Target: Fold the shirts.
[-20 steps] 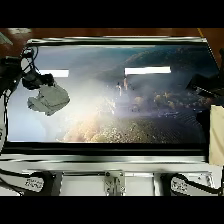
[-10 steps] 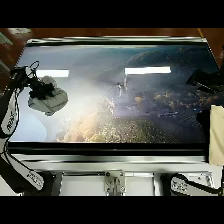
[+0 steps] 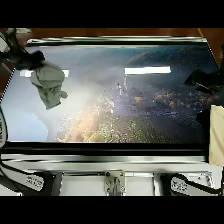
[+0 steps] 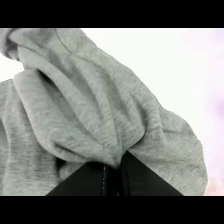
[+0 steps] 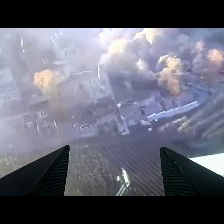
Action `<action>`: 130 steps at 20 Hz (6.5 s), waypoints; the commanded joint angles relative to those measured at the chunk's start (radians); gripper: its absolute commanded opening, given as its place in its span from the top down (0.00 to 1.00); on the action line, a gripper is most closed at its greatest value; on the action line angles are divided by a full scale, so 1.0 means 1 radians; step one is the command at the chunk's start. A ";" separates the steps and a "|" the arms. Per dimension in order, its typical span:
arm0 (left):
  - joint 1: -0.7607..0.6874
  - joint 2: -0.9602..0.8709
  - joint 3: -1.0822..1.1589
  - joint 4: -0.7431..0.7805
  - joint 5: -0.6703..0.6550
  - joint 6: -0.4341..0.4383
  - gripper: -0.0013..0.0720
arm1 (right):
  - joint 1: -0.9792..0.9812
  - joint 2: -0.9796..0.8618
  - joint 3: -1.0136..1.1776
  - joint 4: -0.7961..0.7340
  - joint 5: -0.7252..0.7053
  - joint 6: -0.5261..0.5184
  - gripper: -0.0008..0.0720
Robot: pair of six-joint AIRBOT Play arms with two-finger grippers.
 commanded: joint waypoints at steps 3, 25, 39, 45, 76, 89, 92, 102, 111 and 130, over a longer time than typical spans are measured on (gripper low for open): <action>-0.243 0.418 -0.031 -0.037 0.082 0.018 0.93 | 0.001 0.140 0.001 0.064 0.059 -0.056 0.04; -0.808 -0.001 -0.485 -0.500 0.243 -0.012 0.02 | 0.000 0.309 -0.301 0.025 0.167 -0.063 0.04; -0.462 0.178 -1.041 -0.620 0.261 0.097 0.02 | 0.001 0.086 -0.419 0.167 0.186 -0.126 0.04; -0.533 0.065 -1.044 -0.714 0.385 0.111 0.02 | 0.001 0.085 -0.453 0.197 0.178 -0.129 0.04; -0.475 0.274 -0.961 -0.475 0.472 0.120 0.93 | 0.336 0.100 -0.543 0.227 -0.032 -0.247 0.91; -0.200 0.974 -0.492 -0.158 0.426 0.068 0.93 | 0.331 0.655 -0.020 0.150 -0.340 -0.226 0.91; -0.155 1.049 -0.492 -0.158 0.406 0.069 0.93 | 0.331 0.692 -0.020 0.116 -0.344 -0.187 0.91; -0.152 1.050 -0.669 -0.102 0.168 0.083 0.93 | 0.332 0.515 -0.013 0.112 -0.525 -0.180 0.91; -0.159 1.048 -1.237 -0.260 0.268 0.079 0.93 | 0.332 -0.017 -0.013 0.335 -0.774 -0.134 0.91; -0.223 1.006 -1.390 -0.411 0.502 0.268 0.93 | 0.083 0.046 -0.561 0.160 0.177 -0.065 0.13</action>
